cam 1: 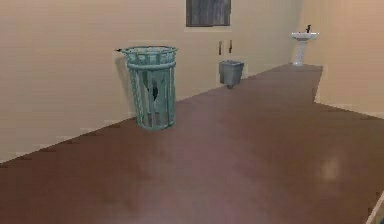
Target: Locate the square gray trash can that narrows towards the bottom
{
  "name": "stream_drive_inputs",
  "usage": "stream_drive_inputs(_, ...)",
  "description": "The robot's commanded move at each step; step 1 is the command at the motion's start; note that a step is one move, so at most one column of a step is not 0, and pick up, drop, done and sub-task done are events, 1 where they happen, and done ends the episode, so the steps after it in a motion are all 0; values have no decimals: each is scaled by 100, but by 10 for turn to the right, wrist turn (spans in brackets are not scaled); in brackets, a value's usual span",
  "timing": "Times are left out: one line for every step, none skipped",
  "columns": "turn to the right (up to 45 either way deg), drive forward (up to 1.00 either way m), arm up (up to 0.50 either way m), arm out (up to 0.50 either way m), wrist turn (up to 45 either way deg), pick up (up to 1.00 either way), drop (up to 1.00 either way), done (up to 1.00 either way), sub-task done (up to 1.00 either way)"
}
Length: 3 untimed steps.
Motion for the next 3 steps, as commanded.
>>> stream_drive_inputs(0, 80, 0, 0, 0, 0, 0, 0, 0)
stream_drive_inputs(180, 0, 0, 0, 0, 0, 0, 0, 0)
stream_drive_inputs(0, 100, 0, 0, 0, 0, 0, 0, 0)
